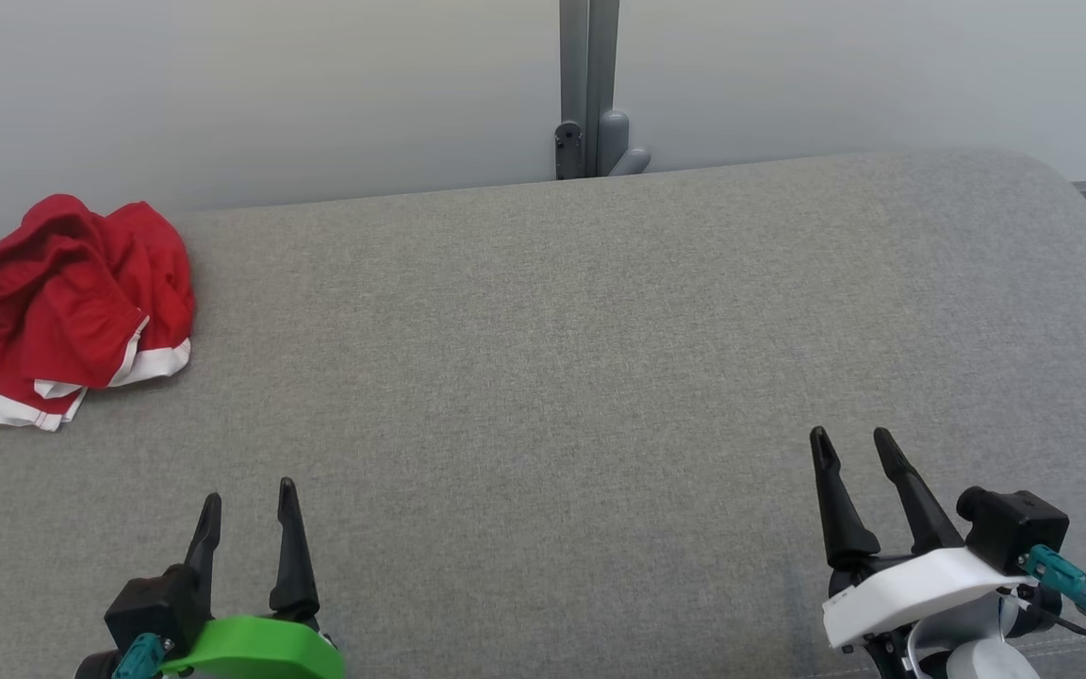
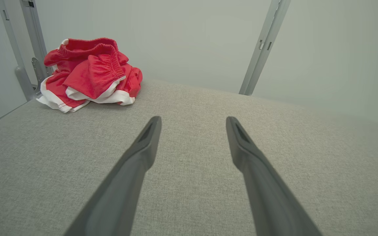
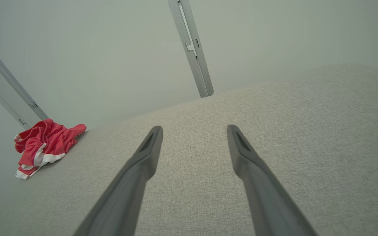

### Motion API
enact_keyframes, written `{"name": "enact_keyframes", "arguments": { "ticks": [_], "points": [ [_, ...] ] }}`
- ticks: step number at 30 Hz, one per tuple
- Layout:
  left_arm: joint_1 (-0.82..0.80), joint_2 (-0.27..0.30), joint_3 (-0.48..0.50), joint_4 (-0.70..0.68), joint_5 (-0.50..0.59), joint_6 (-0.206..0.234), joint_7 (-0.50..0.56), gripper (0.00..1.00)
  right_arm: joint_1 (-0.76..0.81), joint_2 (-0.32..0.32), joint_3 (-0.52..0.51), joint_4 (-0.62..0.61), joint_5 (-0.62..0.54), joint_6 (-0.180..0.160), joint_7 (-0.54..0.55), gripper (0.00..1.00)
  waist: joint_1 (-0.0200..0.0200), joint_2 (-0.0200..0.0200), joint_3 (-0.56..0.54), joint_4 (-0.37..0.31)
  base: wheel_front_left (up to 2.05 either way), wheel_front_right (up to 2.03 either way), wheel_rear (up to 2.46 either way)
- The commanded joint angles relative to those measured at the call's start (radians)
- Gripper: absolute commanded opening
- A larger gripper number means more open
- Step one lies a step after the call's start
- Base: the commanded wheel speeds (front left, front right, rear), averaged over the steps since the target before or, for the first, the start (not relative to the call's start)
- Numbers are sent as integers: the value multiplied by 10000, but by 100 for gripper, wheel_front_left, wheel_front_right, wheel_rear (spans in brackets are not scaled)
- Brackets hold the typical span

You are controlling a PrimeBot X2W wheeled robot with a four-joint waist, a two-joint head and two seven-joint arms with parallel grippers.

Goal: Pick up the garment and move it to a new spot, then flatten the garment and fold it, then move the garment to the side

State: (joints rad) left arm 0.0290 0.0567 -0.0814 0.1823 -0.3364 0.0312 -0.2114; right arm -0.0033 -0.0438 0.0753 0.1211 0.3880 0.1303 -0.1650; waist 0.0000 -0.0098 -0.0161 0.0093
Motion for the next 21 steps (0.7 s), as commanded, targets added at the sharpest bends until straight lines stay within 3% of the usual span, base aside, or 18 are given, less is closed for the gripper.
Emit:
{"name": "enact_keyframes", "arguments": {
  "ticks": [1,21],
  "points": [
    [62,82,-1,-46,336,65,-86,100,78,-61,71,-108,-323,5,-126,100,0,70,0,-1,0,0,0],
    [213,-3,153,62,1433,-61,-369,100,207,-78,389,-168,-1867,5,-677,100,0,86,-29,-7,0,0,0]
  ]
}}
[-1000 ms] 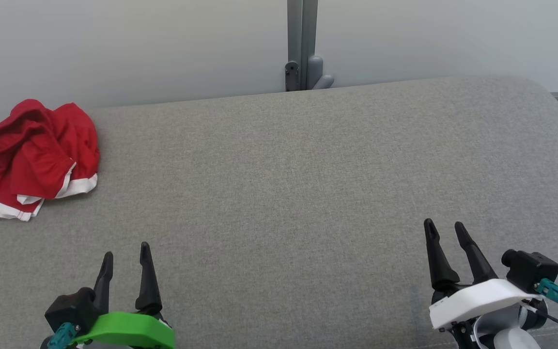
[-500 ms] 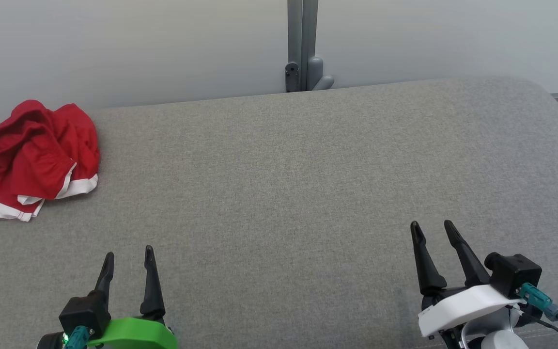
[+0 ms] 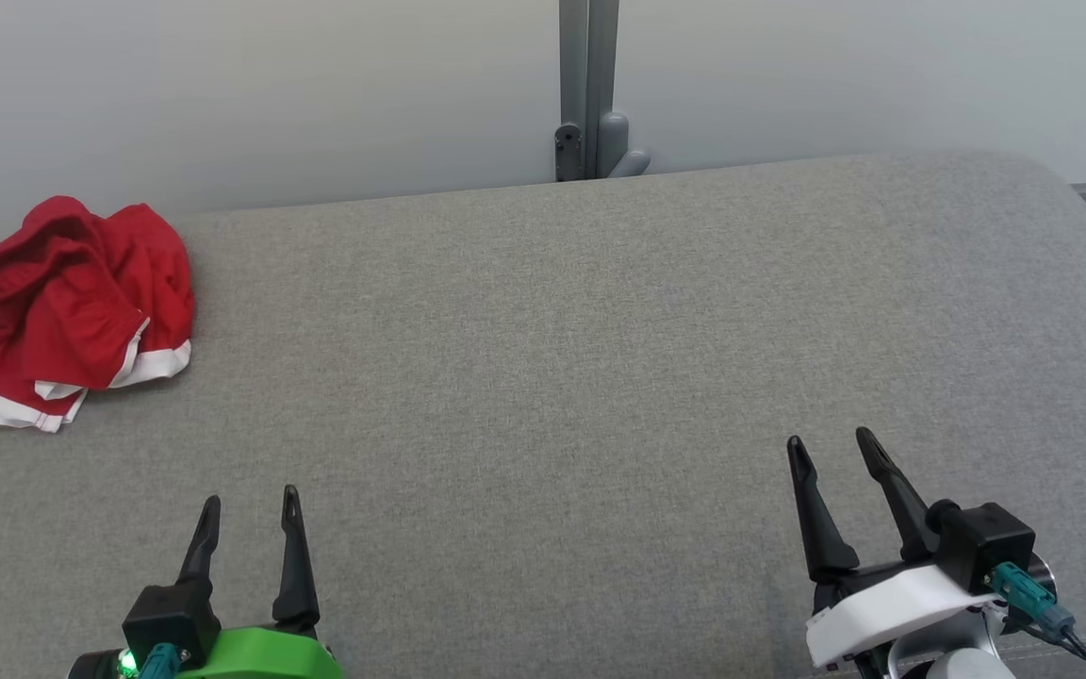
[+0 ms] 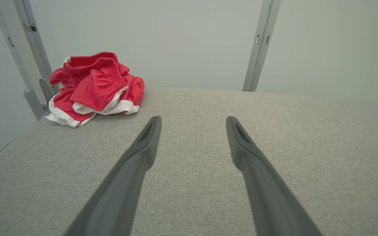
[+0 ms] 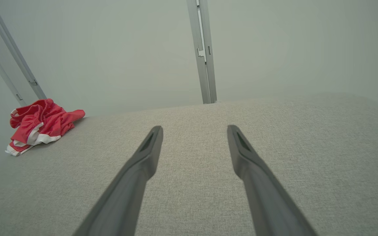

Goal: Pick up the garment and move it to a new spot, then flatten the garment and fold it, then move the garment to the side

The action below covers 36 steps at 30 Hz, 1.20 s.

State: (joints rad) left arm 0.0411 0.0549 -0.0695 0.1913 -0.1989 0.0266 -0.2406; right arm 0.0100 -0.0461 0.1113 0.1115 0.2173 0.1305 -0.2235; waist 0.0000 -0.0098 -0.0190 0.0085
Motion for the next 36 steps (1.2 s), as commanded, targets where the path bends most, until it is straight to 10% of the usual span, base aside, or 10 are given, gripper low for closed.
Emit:
{"name": "enact_keyframes", "arguments": {
  "ticks": [1,36],
  "points": [
    [87,6,59,-8,64,-48,-90,100,83,-55,45,-81,-224,3,-119,100,0,87,-2,-1,0,0,0],
    [42,-43,6,55,488,-167,-249,100,52,-59,33,-95,-782,4,-439,100,0,98,41,-2,0,0,0]
  ]
}}
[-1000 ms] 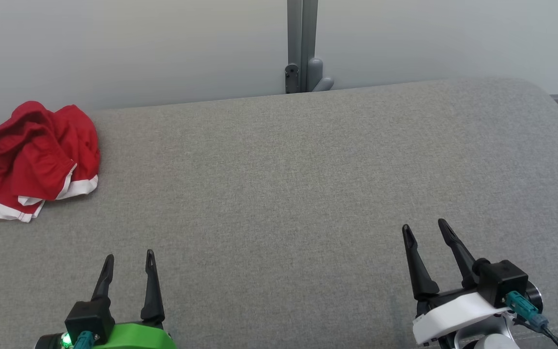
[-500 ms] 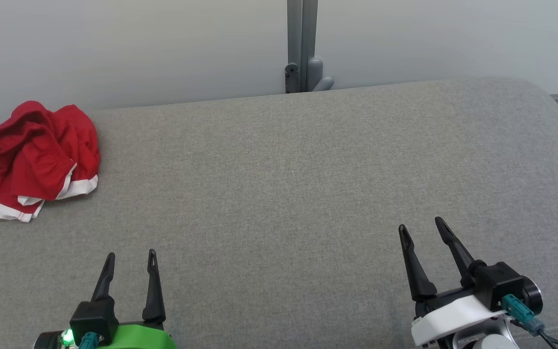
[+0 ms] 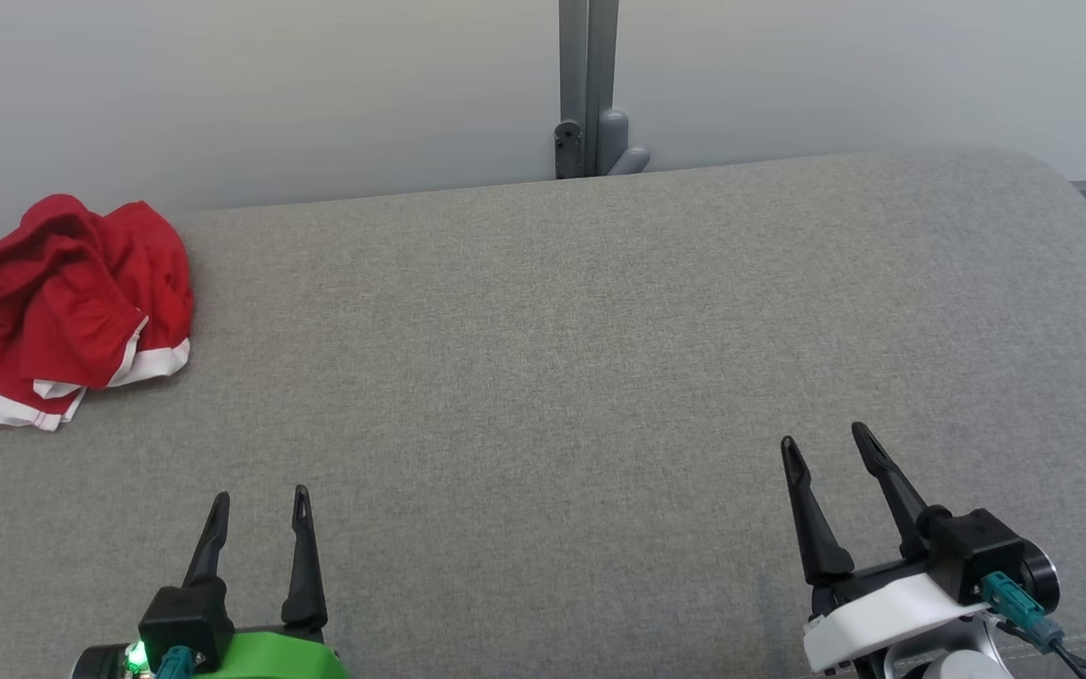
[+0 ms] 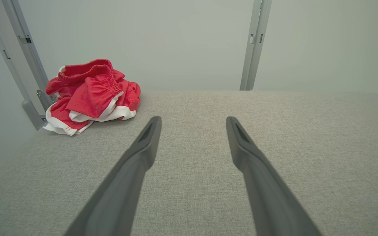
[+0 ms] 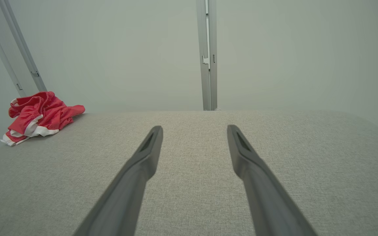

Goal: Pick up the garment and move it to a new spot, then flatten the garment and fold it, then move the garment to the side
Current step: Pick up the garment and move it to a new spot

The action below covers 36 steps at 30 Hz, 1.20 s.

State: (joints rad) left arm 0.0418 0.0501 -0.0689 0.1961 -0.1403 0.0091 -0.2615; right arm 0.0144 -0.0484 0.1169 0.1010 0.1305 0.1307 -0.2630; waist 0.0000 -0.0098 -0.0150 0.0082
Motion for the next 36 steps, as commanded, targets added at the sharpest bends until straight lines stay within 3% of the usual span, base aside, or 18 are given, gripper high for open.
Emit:
{"name": "enact_keyframes", "arguments": {
  "ticks": [1,13,18,22,31,36],
  "points": [
    [31,5,-1,5,-107,17,-40,100,4,-36,-21,15,81,1,-44,100,0,98,3,3,0,0,0],
    [4,4,-6,-3,-101,29,-40,100,10,-36,-22,5,64,2,-44,100,0,98,10,46,0,0,0],
    [-143,7,-40,22,-116,21,-35,100,90,-33,-135,-64,9,1,-44,100,0,98,32,441,0,0,0],
    [-201,12,-30,-5,-79,74,-34,100,151,-31,-187,-121,43,1,-43,100,0,98,20,1206,0,0,0],
    [-186,16,154,17,51,26,-32,100,293,-31,-158,-163,137,1,-43,100,0,98,-89,3746,0,0,0],
    [13,13,288,16,65,23,-32,100,329,-33,-36,-110,128,1,-43,100,0,98,-124,4814,0,0,0]
  ]
}}
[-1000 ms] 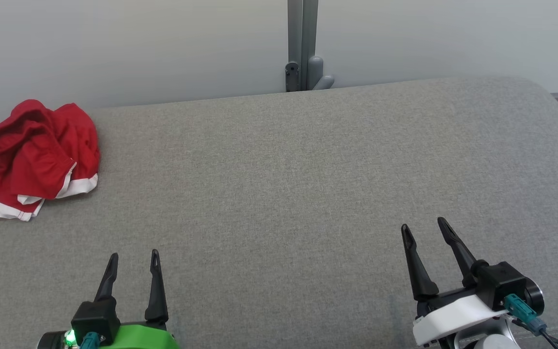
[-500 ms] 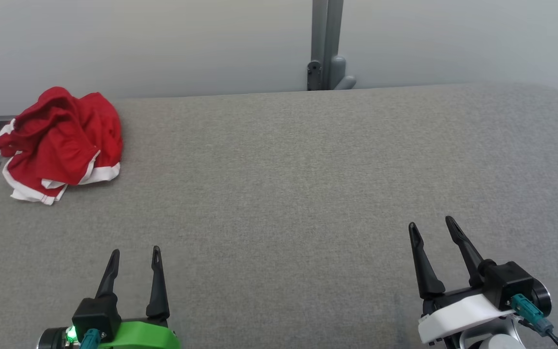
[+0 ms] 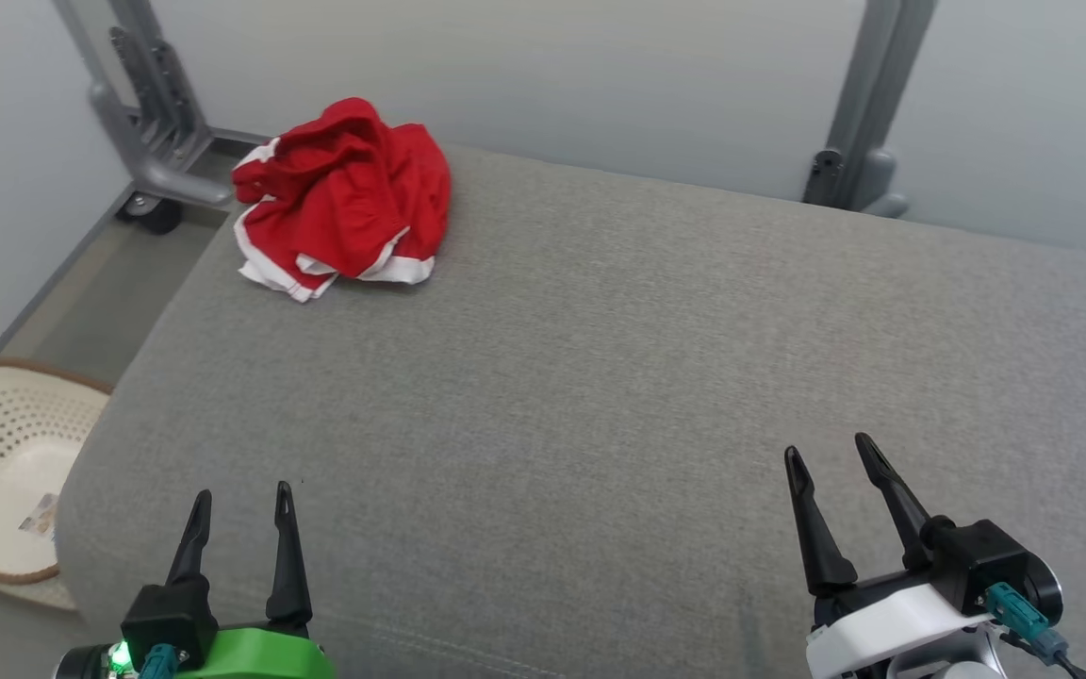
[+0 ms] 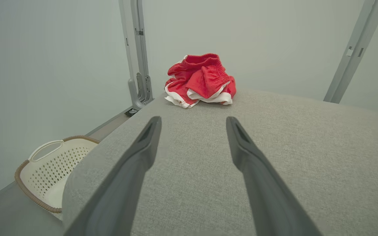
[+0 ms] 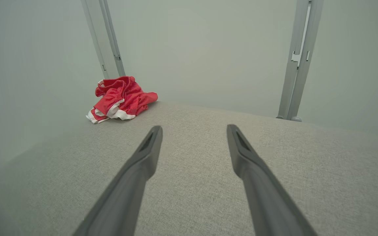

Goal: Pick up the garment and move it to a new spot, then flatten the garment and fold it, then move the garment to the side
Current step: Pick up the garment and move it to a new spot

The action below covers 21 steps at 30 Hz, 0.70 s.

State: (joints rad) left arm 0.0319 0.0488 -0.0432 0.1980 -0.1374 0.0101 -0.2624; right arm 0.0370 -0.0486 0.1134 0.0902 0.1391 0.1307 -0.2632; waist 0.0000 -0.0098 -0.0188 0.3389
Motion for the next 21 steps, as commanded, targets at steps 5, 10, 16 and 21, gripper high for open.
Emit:
{"name": "enact_keyframes", "arguments": {
  "ticks": [5,10,16,21],
  "points": [
    [211,23,195,-125,-96,81,-23,100,-163,-33,245,70,-80,1,-41,100,0,98,66,1736,0,0,0],
    [273,22,191,-282,-166,191,-23,100,-345,-37,385,200,-86,-1,-41,100,0,98,144,1782,0,0,0],
    [334,23,167,-307,-146,166,-23,100,-186,-37,314,174,25,-1,-41,100,0,98,44,1710,0,0,0],
    [-119,171,320,-193,93,-72,-24,100,25,-33,169,36,31,-1,-41,100,0,98,37,1521,0,0,0]
  ]
}}
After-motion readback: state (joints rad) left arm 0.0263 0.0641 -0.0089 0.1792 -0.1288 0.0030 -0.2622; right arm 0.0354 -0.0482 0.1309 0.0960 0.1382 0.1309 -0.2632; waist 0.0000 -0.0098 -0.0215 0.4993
